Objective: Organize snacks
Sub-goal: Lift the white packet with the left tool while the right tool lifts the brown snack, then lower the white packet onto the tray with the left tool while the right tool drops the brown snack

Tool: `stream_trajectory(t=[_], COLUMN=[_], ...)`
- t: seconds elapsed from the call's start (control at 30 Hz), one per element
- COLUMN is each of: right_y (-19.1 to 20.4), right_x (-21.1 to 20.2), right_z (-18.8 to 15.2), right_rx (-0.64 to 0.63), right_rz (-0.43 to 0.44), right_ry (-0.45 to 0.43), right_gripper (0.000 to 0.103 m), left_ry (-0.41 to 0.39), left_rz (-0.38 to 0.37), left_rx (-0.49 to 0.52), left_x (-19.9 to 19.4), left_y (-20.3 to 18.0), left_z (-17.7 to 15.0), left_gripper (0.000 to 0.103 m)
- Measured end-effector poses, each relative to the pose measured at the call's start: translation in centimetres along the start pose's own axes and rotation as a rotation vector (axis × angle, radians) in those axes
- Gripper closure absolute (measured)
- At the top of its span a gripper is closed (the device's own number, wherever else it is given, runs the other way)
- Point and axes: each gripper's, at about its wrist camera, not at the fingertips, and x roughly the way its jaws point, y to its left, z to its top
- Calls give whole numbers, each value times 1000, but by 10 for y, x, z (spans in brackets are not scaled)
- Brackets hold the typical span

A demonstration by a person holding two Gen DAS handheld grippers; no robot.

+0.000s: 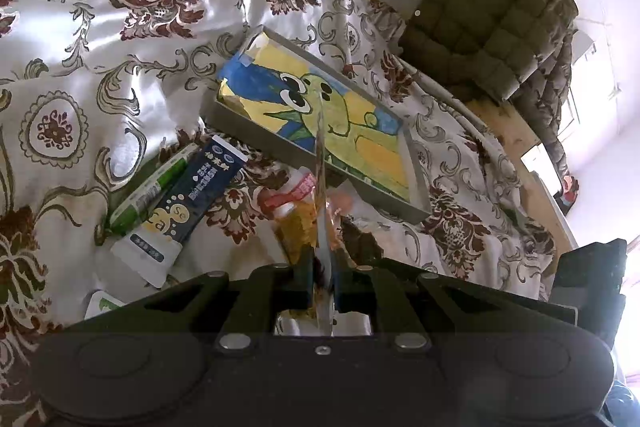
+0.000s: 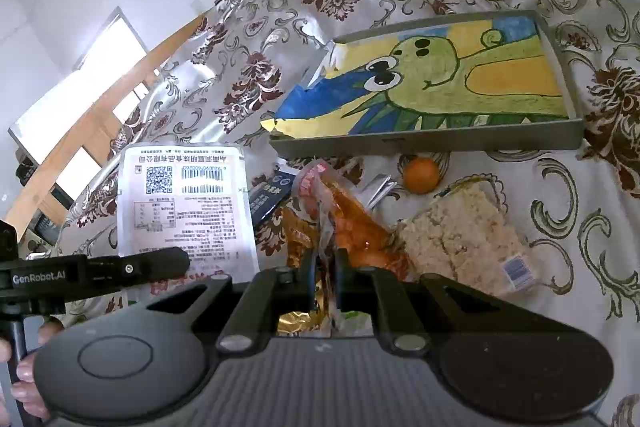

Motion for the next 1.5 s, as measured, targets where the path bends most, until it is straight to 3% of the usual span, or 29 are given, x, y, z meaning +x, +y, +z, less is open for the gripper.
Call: stream_trajectory(t=[0.57, 0.77, 1.17, 1.5], right_y=[-9, -24, -89, -138], right_x=[-21, -21, -3, 25], right_z=[13, 23, 61, 81], right_rx=[67, 112, 316, 453], right_rz=[13, 45, 29, 43], right_ry=[-121, -191, -328, -370], right_gripper=[93, 93, 93, 93], left_ry=[-73, -96, -104, -70], left_rz=[-51, -5, -2, -26], left_rx=[-22, 36, -21, -76], left_x=[-9, 2, 93, 183], left_y=[-8, -25, -46, -64], left_z=[16, 40, 89, 113], left_gripper=[95, 94, 94, 94])
